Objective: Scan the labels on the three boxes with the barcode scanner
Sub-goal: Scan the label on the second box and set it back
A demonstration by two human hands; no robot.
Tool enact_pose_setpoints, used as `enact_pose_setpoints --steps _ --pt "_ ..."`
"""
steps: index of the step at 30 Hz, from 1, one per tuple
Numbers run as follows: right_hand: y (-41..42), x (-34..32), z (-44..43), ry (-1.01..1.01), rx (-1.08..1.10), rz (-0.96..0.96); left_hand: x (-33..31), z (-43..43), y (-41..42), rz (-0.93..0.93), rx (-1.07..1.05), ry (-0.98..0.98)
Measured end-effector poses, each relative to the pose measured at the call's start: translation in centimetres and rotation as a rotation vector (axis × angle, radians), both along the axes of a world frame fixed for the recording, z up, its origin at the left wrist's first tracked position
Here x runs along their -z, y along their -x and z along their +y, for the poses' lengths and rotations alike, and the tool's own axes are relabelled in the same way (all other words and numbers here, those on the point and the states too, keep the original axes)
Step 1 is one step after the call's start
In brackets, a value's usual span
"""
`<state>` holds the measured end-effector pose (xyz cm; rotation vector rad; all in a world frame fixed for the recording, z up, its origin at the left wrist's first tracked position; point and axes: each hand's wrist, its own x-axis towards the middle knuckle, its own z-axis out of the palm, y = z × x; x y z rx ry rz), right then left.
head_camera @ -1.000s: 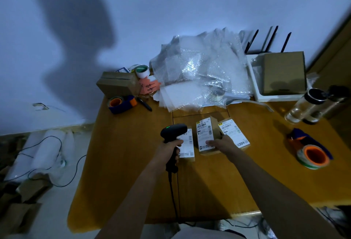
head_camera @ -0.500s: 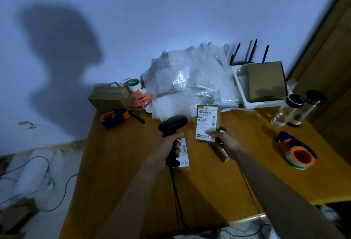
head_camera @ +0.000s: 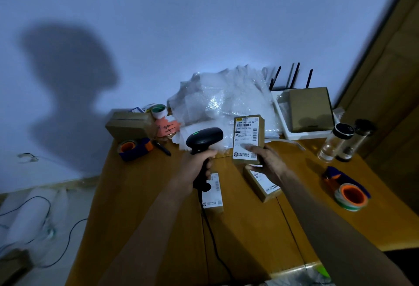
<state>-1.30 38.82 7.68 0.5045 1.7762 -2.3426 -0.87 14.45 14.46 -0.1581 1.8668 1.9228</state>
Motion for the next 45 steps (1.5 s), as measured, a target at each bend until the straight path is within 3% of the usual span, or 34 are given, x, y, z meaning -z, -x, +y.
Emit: enact_pose_setpoints --steps 15,45 --pt "-0.7 0.4 -1.2 -0.11 -0.054 -0.018 0.4 -0.4 -1.1 0.009 0.013 -0.016" --pt "0.1 1.6 -1.2 -0.056 -0.025 0.002 0.7 -0.2 -1.3 -0.028 0.031 0.052"
